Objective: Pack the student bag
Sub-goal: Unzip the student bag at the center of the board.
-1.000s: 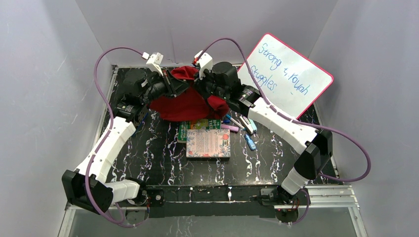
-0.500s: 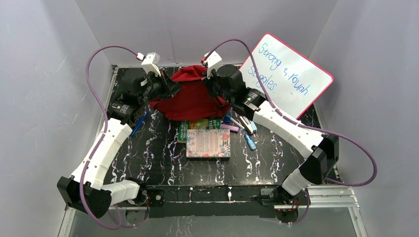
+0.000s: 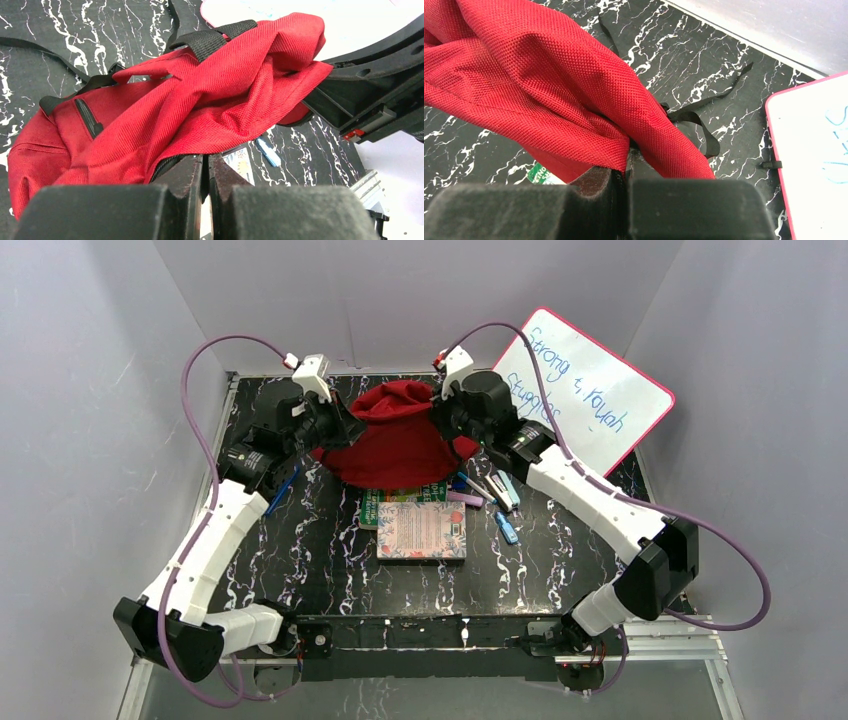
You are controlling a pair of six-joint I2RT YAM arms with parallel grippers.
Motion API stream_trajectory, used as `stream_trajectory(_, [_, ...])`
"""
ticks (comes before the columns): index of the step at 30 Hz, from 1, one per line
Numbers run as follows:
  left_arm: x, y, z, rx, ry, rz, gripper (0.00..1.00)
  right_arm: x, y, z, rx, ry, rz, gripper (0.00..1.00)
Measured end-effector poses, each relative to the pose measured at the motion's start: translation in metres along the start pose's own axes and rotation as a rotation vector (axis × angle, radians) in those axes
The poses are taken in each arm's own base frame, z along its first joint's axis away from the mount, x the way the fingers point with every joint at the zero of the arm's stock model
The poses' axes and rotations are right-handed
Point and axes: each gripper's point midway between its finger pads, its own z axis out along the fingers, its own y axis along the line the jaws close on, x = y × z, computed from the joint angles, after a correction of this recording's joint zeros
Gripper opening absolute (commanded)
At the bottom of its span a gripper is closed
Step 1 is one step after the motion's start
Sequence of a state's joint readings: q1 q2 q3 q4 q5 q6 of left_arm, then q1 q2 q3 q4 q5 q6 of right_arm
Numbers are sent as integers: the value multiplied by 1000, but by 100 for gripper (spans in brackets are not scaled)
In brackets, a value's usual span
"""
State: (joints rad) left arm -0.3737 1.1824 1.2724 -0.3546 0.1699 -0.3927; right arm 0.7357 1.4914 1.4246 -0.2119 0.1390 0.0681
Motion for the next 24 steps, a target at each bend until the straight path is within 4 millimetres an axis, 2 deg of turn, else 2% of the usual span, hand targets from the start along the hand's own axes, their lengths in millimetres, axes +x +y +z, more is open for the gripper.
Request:
stream_trajectory(4, [-8,-4,-8,-1,-1,14,0,0,-4,-3,-16,0,28,0])
stream_trajectory(11, [-39,-22,-26,31,-35,53,0,-9,-6,-9,-28,-25,49,0])
stream_trajectory(24, [-33,-24,-27,37,10,65,0,-4,-15,-10,-15,-14,58,0])
